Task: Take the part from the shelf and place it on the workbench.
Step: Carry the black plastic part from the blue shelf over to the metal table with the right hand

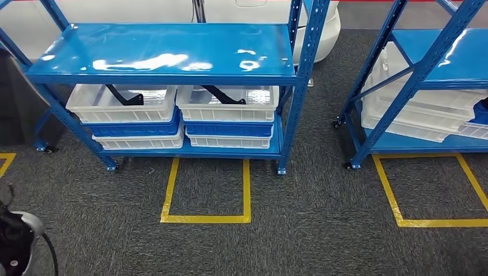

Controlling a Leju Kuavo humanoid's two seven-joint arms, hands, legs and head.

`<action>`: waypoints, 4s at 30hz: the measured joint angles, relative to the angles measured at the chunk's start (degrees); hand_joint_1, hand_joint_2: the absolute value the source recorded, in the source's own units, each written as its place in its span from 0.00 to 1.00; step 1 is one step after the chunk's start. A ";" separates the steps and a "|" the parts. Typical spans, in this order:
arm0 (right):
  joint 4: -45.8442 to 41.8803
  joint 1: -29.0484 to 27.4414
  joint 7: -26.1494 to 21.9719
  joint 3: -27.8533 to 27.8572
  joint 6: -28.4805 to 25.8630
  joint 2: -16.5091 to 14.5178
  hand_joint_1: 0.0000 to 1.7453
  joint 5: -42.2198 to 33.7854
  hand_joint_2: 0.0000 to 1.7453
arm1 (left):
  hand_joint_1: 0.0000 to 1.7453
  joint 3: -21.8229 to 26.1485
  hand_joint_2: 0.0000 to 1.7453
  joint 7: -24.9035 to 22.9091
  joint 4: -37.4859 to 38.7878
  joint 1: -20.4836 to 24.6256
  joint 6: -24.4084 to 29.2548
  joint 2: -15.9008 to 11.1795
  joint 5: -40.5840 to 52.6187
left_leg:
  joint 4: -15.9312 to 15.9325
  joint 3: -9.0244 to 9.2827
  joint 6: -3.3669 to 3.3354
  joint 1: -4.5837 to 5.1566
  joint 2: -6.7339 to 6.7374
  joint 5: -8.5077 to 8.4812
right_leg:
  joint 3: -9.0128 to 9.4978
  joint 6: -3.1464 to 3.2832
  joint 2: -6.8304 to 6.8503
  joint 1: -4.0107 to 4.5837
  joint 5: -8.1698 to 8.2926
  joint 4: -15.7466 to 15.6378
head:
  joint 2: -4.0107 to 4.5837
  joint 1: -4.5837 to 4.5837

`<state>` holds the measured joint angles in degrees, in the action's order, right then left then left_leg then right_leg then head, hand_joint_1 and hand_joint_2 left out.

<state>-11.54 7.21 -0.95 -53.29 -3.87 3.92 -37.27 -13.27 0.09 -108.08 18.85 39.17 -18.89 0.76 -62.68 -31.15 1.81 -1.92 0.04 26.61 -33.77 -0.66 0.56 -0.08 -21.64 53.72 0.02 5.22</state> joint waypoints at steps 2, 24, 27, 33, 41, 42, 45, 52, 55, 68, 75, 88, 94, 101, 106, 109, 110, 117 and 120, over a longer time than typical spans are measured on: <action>0.01 0.00 -0.03 -0.01 0.00 0.05 0.00 0.01 0.00 | 1.00 0.03 1.00 0.02 0.01 -0.04 -0.07 -0.03 -0.03 | 6.23 3.67 -0.37 0.15 -0.12 0.71 | -1.32 -0.59 -0.07 0.15 0.52 1.20 | 0.00 -0.08; 0.11 0.35 -0.11 -0.30 -0.85 0.02 0.00 0.45 0.00 | 1.00 0.82 1.00 -0.26 0.02 0.24 -2.14 -0.80 -0.80 | -0.03 -7.78 -1.57 0.49 0.10 0.57 | 5.60 1.03 -0.08 0.52 -3.65 -1.33 | 0.00 -0.09; 0.11 0.26 -0.10 -0.30 -1.40 -0.17 0.00 0.44 0.00 | 1.00 0.93 1.00 -0.39 0.03 -0.01 -2.33 -0.94 -0.86 | -10.14 -9.09 -0.95 0.38 0.10 4.00 | 2.78 1.12 0.06 0.52 -1.47 -1.24 | 0.00 -0.06; 0.11 0.28 -0.12 -0.31 -1.43 -0.50 0.00 0.36 0.00 | 1.00 1.01 1.00 -0.56 0.02 0.15 -3.62 -1.26 -1.97 | 7.57 5.82 -1.23 0.56 0.08 1.92 | -2.13 -0.30 -0.08 0.55 1.55 0.64 | 0.00 -0.09; 0.13 -0.26 0.82 -0.31 -1.70 -0.48 0.00 -1.13 0.00 | 1.00 1.05 1.00 -0.71 0.04 -0.27 -4.98 -1.44 -3.45 | 9.47 3.90 -3.99 0.56 0.02 0.20 | -8.34 -2.70 -0.24 -0.13 -8.00 17.23 | 0.00 -0.19; 0.12 -0.27 0.99 -0.31 -1.75 -0.50 0.00 -1.25 0.00 | 1.00 1.05 1.00 -0.80 0.04 -0.34 -5.03 -1.44 -3.50 | 9.44 3.44 -3.89 0.57 -0.19 -0.16 | -8.59 -2.79 -0.24 -0.19 -8.88 19.26 | 0.00 -0.18; 0.12 -0.30 1.22 -0.31 -1.79 -0.55 0.00 -1.32 0.00 | 1.00 1.05 1.00 -1.06 0.04 -0.43 -5.05 -1.44 -3.57 | 9.40 2.77 -3.36 0.46 -1.18 -0.96 | -2.44 -2.55 -1.25 -0.45 -5.94 11.90 | 0.00 -0.17; 0.11 -0.24 1.55 -0.26 -1.79 -0.63 0.00 -0.82 0.00 | 1.00 1.07 1.00 -1.84 0.05 -0.39 -5.04 -1.78 -3.28 | 8.14 0.38 -1.07 0.20 -2.80 -1.43 | 3.58 -0.93 -2.65 -0.39 -3.80 0.39 | 0.00 -0.13; 0.11 -0.33 1.51 -0.27 -1.79 -0.73 0.00 -0.54 0.00 | 1.00 1.06 1.00 -2.14 0.09 -0.41 -4.95 -1.90 -2.97 | -1.43 -4.15 -0.68 0.28 -1.32 3.70 | 3.33 0.10 -0.73 -0.29 -3.48 0.12 | 0.00 0.08; 0.11 -0.08 0.85 -0.32 -1.78 -0.87 0.00 0.06 0.00 | 1.00 1.03 1.00 -2.62 0.17 -0.54 -4.14 -1.92 -1.53 | 8.95 0.84 -3.46 1.22 1.55 -2.63 | 2.89 -0.76 4.97 0.96 -4.12 1.32 | 0.00 -0.07; 0.11 -0.30 0.77 -0.78 -1.77 -0.87 0.00 0.45 0.00 | 1.00 0.80 1.00 -3.14 0.19 -0.28 -4.14 -1.90 -1.25 | 8.94 -0.49 -3.84 0.82 -2.58 -3.89 | -3.49 -2.07 -0.09 -0.09 -11.24 17.13 | 0.00 -0.15; 0.11 -0.43 0.62 -1.32 -1.80 -1.04 0.00 0.60 0.00 | 1.00 0.61 1.00 -3.21 0.42 0.83 -4.21 -1.91 -0.83 | -7.31 -9.30 -0.36 0.21 -0.98 3.13 | 3.86 0.31 -0.04 -0.44 -4.02 0.13 | 0.00 0.08; 0.11 -0.27 0.55 -1.36 -1.83 -1.15 0.00 0.60 0.00 | 1.00 0.52 1.00 -3.20 0.66 1.21 -4.32 -1.92 -0.81 | 6.62 -0.79 -0.92 0.59 3.04 -2.80 | 4.20 -0.30 4.39 0.08 -4.38 0.30 | 0.00 0.03; 0.11 0.08 0.25 -1.43 -2.22 -0.99 0.00 0.76 0.00 | 1.00 0.52 1.00 -3.14 0.73 1.27 -4.35 -1.91 -0.81 | 8.68 -0.78 -3.30 0.69 0.17 -3.94 | 1.52 -1.93 1.85 -0.11 -9.19 7.12 | 0.00 -0.17; 0.11 -0.28 0.08 -1.71 -2.22 -0.93 0.00 1.06 0.00 | 1.00 0.48 1.00 -3.01 1.02 1.05 -4.33 -1.90 -0.99 | 8.59 -1.10 -3.71 1.05 -3.40 -4.22 | -2.80 -1.30 -0.51 0.02 -10.54 15.57 | 0.00 -0.17; 0.13 -0.42 0.01 -1.75 -2.22 -0.51 0.00 1.09 0.00 | 1.00 0.49 1.00 -2.79 1.08 1.09 -4.32 -1.89 -1.03 | 8.61 -1.01 -3.45 0.97 -5.59 -4.35 | 2.62 0.42 -4.71 0.37 -4.76 3.67 | 0.00 -0.16; 0.14 -0.41 -0.05 -1.75 -2.21 -0.33 0.00 1.10 0.00 | 1.00 0.48 1.00 -2.71 1.10 1.05 -4.33 -1.89 -1.07 | 8.64 -1.17 -3.21 0.76 -6.20 -4.46 | 3.57 0.90 -5.83 0.53 -4.15 1.55 | 0.00 -0.18; 0.11 -0.10 -0.50 -1.77 -2.39 -0.31 0.00 1.26 0.00 | 1.00 0.83 1.00 -2.39 1.32 1.28 -4.69 -2.13 -1.22 | 0.66 -6.09 -0.91 0.52 -2.23 -0.31 | 5.28 1.23 -0.65 -0.19 -2.80 -2.49 | 0.00 0.33; 0.11 -0.22 -0.55 -1.79 -2.39 -0.35 0.00 1.27 0.00 | 1.00 0.83 1.00 -2.40 1.54 1.03 -4.95 -2.14 -1.34 | -6.98 -9.69 0.44 -0.26 -0.77 1.83 | 5.22 0.98 1.92 -0.32 -3.00 -2.39 | 0.00 0.33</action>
<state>-11.43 6.99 -1.50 -55.07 -6.26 3.57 -36.00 -12.44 -2.31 -106.55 19.87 34.22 -21.03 -0.58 -69.66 -40.85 2.25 -2.18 -0.73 28.44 -28.55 0.32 2.47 -0.40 -24.64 51.33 0.02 5.55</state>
